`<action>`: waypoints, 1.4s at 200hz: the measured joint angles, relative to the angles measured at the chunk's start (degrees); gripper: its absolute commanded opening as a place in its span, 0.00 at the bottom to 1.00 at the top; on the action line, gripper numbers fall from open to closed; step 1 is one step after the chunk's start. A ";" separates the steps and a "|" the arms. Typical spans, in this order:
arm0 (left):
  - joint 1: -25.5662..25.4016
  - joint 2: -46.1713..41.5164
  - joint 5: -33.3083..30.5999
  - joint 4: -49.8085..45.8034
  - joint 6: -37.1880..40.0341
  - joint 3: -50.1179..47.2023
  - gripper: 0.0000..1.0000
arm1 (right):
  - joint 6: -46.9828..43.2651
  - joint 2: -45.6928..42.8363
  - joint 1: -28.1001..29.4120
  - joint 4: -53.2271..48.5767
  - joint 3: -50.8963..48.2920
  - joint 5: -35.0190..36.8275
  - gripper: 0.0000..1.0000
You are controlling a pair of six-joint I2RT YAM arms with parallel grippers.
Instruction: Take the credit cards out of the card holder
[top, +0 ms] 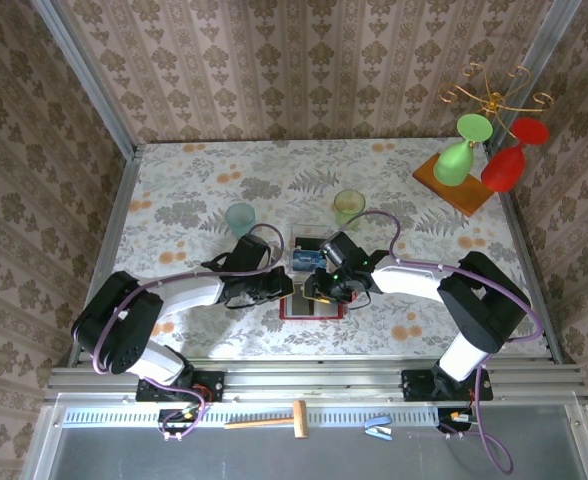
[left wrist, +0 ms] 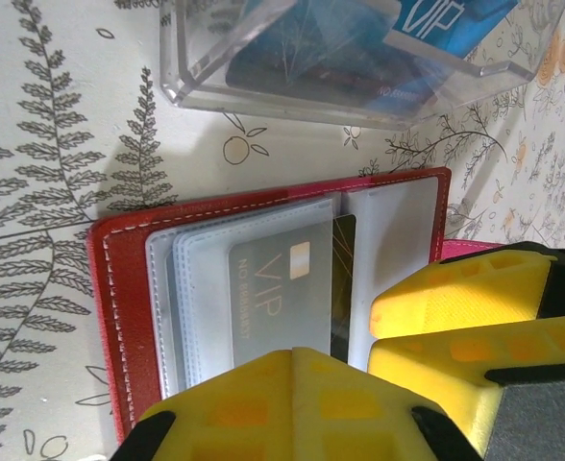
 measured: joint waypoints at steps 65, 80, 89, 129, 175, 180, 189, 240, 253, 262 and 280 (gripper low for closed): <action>0.00 2.08 0.24 1.22 0.00 -1.16 0.03 | 0.48 0.11 -0.33 2.95 -2.45 -0.87 0.31; 0.00 2.14 0.22 1.18 0.00 -1.16 0.03 | 0.66 0.15 -0.42 3.78 -3.06 -1.31 0.30; 0.00 2.16 0.22 1.18 0.00 -1.18 0.03 | 0.72 0.15 -0.48 4.22 -3.34 -1.57 0.29; 0.00 2.16 0.17 0.96 0.00 -1.46 0.03 | 1.38 0.15 -0.52 5.64 -3.65 -2.16 0.29; 0.00 2.19 0.17 0.96 0.02 -1.49 0.03 | 1.90 0.15 -0.52 6.60 -3.67 -2.34 0.26; 0.00 2.16 0.17 0.96 0.02 -1.49 0.03 | 1.95 0.15 -0.52 6.69 -3.67 -2.54 0.26; 0.00 2.16 0.15 0.96 0.02 -1.49 0.03 | 1.99 0.15 -0.52 6.93 -3.67 -3.04 0.26; 0.00 2.19 0.15 0.96 0.00 -1.49 0.03 | 2.38 1.57 -0.52 8.90 -3.67 -4.74 0.26; 0.00 2.19 0.13 0.96 0.02 -1.49 0.03 | 2.38 1.99 -0.52 9.01 -3.67 -4.79 0.26; 0.00 2.19 0.13 0.96 0.02 -1.49 0.03 | 2.38 2.10 -0.52 9.01 -3.67 -4.79 0.26; 0.00 2.19 0.11 0.96 0.02 -1.49 0.03 | 2.36 2.10 -0.52 8.96 -3.65 -4.74 0.27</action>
